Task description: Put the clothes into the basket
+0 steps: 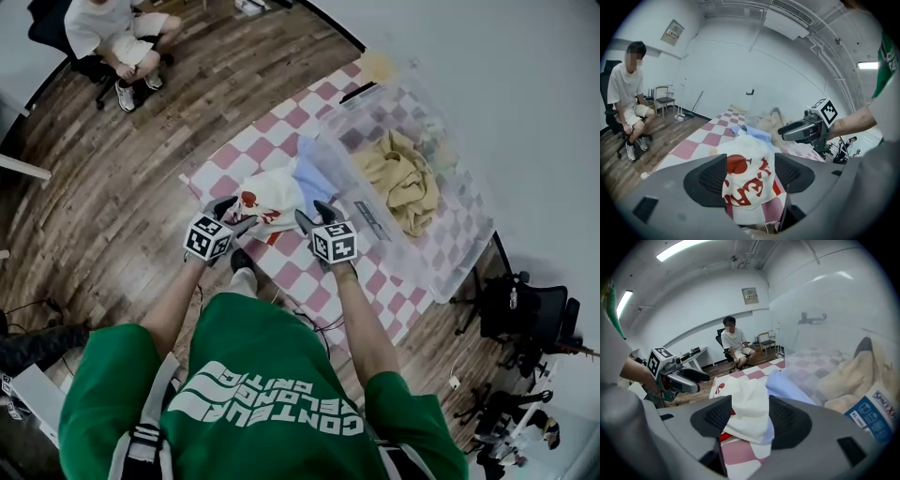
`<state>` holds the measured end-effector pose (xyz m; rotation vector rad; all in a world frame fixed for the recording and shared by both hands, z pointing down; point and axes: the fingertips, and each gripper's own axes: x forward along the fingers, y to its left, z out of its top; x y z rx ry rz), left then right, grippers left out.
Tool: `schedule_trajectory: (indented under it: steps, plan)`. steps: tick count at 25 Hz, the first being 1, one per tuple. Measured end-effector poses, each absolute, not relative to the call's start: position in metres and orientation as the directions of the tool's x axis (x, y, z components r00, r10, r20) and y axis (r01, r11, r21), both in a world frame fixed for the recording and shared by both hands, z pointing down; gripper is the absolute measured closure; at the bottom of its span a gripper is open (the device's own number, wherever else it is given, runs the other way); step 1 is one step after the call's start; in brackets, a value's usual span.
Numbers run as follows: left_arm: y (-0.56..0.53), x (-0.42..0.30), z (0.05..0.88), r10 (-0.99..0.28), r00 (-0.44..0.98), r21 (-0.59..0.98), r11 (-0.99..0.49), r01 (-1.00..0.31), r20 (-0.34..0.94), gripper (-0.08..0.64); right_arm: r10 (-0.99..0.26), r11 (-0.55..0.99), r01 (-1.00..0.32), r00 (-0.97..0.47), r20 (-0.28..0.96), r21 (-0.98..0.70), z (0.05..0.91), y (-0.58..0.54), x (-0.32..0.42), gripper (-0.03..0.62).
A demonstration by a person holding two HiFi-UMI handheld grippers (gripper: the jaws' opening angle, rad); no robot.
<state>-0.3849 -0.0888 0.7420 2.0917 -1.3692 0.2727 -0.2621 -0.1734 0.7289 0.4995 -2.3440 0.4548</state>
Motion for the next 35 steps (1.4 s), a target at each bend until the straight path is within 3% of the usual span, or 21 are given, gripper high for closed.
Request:
schedule_trajectory:
  steps: [4,9,18,35]
  plan:
    - [-0.089,-0.384,0.769,-0.708,0.473,0.435,-0.255,-0.864,0.525,0.187,-0.192,0.853,-0.481,-0.650,0.735,-0.203,0.759,-0.176,-0.266,0.306]
    - [-0.091,-0.390,0.800,-0.675,0.473,0.475,-0.202,-0.856,0.566,0.118,-0.201,0.832,-0.520,-0.607,0.769,-0.193,0.782,-0.189,-0.269,0.287]
    - [-0.099,-0.384,0.840,-0.579,0.528,0.542,-0.168,-0.823,0.622,0.114,-0.190,0.783,-0.587,-0.539,0.821,-0.204,0.825,-0.204,-0.275,0.279]
    - [-0.119,-0.352,0.840,-0.580,0.559,0.568,-0.190,-0.801,0.593,0.115,-0.226,0.715,-0.657,-0.541,0.810,-0.239,0.850,-0.201,-0.291,0.296]
